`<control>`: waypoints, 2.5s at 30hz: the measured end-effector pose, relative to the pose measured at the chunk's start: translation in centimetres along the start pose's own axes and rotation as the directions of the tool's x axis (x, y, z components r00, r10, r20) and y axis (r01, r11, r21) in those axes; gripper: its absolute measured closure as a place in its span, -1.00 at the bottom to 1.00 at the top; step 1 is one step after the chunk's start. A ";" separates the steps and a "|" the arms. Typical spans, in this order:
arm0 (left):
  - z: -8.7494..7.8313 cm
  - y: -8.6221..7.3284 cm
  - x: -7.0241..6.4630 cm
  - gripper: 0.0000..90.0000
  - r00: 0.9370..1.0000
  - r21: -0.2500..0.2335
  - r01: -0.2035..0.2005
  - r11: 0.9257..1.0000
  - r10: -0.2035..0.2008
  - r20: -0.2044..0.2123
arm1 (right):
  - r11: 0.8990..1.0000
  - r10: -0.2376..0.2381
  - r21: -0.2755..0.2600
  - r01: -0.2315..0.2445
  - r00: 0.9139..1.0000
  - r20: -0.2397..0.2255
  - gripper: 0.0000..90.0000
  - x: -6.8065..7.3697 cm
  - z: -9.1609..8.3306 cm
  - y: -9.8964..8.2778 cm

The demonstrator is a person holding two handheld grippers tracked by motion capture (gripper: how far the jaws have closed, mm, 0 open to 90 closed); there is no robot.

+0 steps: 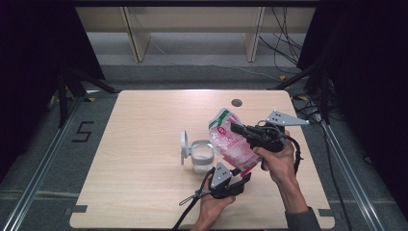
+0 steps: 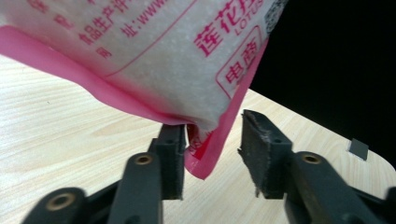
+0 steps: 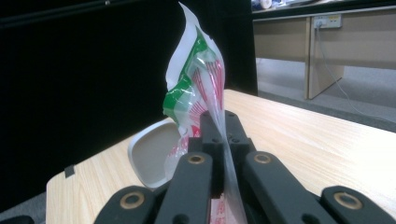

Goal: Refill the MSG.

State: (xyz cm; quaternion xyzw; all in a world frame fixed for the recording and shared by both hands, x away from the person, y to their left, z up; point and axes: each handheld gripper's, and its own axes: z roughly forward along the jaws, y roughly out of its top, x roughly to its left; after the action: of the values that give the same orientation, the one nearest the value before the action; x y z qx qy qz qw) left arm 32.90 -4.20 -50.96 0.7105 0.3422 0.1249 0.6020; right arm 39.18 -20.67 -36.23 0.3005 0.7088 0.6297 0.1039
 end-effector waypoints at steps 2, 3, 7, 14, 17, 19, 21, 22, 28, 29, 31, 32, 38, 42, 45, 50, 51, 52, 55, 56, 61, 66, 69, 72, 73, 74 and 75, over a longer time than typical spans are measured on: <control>-0.2 0.0 0.0 0.17 1.000 -0.004 0.003 1.000 -0.003 0.004 | 1.000 0.019 -0.014 -0.019 1.000 -0.003 1.00 -0.1 -0.3 -0.1; -0.2 0.0 -0.3 0.14 1.000 -0.022 0.029 0.999 -0.029 0.001 | 1.000 0.010 -0.006 -0.010 1.000 -0.009 1.00 -0.3 -0.4 -0.1; -1.2 -0.2 -0.5 0.01 1.000 0.002 0.011 1.000 -0.011 -0.022 | 0.999 0.031 -0.030 -0.031 0.999 -0.012 1.00 -0.4 -0.8 -0.3; -2.9 -0.2 -0.5 -0.04 0.999 0.032 -0.042 0.999 0.042 0.001 | 0.999 0.028 -0.031 -0.028 1.000 -0.002 1.00 -0.8 -1.0 -0.8; -3.6 -0.1 -0.6 -0.04 0.999 0.033 -0.053 0.998 0.053 0.001 | 0.999 0.040 -0.021 -0.040 0.999 0.014 1.00 -1.0 -1.1 -1.2; -4.0 -0.1 -0.4 -0.05 0.996 0.048 -0.086 0.995 0.086 0.004 | 0.999 0.052 -0.014 -0.051 0.998 0.021 1.00 -1.2 -1.1 -1.5; -4.3 -0.1 -0.3 -0.04 0.996 0.049 -0.085 0.995 0.085 0.000 | 0.998 0.058 -0.014 -0.058 0.998 0.025 1.00 -1.5 -1.0 -1.9; -4.6 -0.2 -0.1 -0.05 0.996 0.062 -0.089 0.994 0.089 0.004 | 0.997 0.072 -0.009 -0.072 0.997 0.021 1.00 -1.5 -1.0 -2.2; -5.5 -0.6 0.3 -0.06 0.998 0.059 -0.059 0.997 0.060 -0.016 | 0.995 0.096 0.006 -0.096 0.995 0.032 1.00 -2.5 -1.0 -3.8; -5.6 -0.6 0.4 -0.06 0.998 0.054 -0.064 0.996 0.065 -0.012 | 0.996 0.084 0.011 -0.084 0.996 0.036 1.00 -2.8 -1.1 -4.1; -6.0 -0.6 0.7 -0.05 0.995 0.052 -0.099 0.994 0.100 -0.014 | 0.993 0.107 0.039 -0.109 0.993 0.045 1.00 -2.9 -1.4 -4.7; -6.2 -0.6 0.8 -0.05 0.996 0.050 -0.091 0.995 0.092 -0.019 | 0.994 0.105 0.037 -0.107 0.993 0.057 1.00 -3.1 -1.5 -5.1; -7.4 -0.6 1.9 -0.05 0.996 0.041 -0.074 0.996 0.076 -0.050 | 0.996 0.081 0.034 -0.084 0.993 0.090 1.00 -3.4 -3.6 -5.5; -7.7 -0.7 2.7 -0.05 0.996 0.032 -0.068 0.997 0.070 -0.051 | 0.997 0.060 0.034 -0.065 0.990 0.125 1.00 -3.2 -4.5 -5.7; -8.1 -0.8 3.0 -0.05 0.995 0.057 -0.067 0.996 0.071 -0.069 | 0.997 0.051 0.056 -0.060 0.989 0.141 1.00 -2.9 -5.1 -5.8; -8.4 -0.8 3.3 -0.05 0.996 0.051 -0.055 0.997 0.059 -0.072 | 0.997 0.049 0.050 -0.058 0.987 0.155 1.00 -2.9 -5.7 -6.0; -8.4 -0.7 3.4 -0.04 0.996 0.043 -0.055 0.998 0.058 -0.068 | 0.997 0.037 0.057 -0.047 0.985 0.169 1.00 -2.9 -5.8 -6.0; -8.5 -0.7 3.5 -0.05 0.995 0.048 -0.057 0.997 0.061 -0.076 | 0.997 0.040 0.062 -0.052 0.984 0.176 1.00 -3.0 -5.9 -6.1; -8.6 -0.6 3.7 -0.05 0.996 0.033 -0.051 0.998 0.053 -0.075 | 0.995 0.052 0.068 -0.067 0.979 0.195 1.00 -2.8 -6.4 -6.2; -8.7 -0.6 3.8 -0.05 0.996 0.037 -0.052 0.998 0.054 -0.072 | 0.997 0.029 0.067 -0.043 0.980 0.199 1.00 -3.0 -6.5 -6.2; -9.1 -0.3 4.0 -0.05 0.995 0.038 -0.050 0.998 0.053 -0.088 | 0.997 -0.003 0.075 -0.015 0.973 0.232 1.00 -3.4 -7.1 -6.7; -9.4 -0.3 4.2 -0.05 0.994 0.035 -0.051 0.998 0.054 -0.094 | 0.996 -0.003 0.084 -0.020 0.964 0.267 1.00 -3.6 -7.6 -7.1; -9.5 -0.3 4.3 -0.06 0.995 0.033 -0.050 0.998 0.053 -0.086 | 0.994 0.026 0.092 -0.054 0.960 0.278 1.00 -3.5 -7.8 -7.3; -9.5 -0.4 4.3 -0.06 0.995 0.033 -0.047 0.998 0.050 -0.087 | 0.994 -0.009 0.106 -0.023 0.957 0.291 1.00 -3.9 -8.0 -7.4; -9.5 -0.4 4.2 -0.06 0.996 0.028 -0.023 0.999 0.025 -0.091 | 0.993 0.021 0.104 -0.053 0.955 0.295 1.00 -3.7 -8.0 -7.5; -9.5 -0.5 4.3 -0.06 0.996 0.026 -0.021 0.999 0.023 -0.091 | 0.994 0.007 0.099 -0.038 0.954 0.300 1.00 -3.8 -8.0 -7.5; -9.5 -0.5 4.3 -0.06 0.996 0.026 -0.020 0.999 0.022 -0.090 | 0.995 -0.011 0.102 -0.021 0.953 0.303 1.00 -3.9 -8.0 -7.5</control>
State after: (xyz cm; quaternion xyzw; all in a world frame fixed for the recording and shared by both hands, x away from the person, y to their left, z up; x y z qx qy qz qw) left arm 30.30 5.88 -50.09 0.7151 0.3633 0.1590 0.5756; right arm 35.88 -29.74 -42.85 0.4006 0.7153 0.5387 0.1942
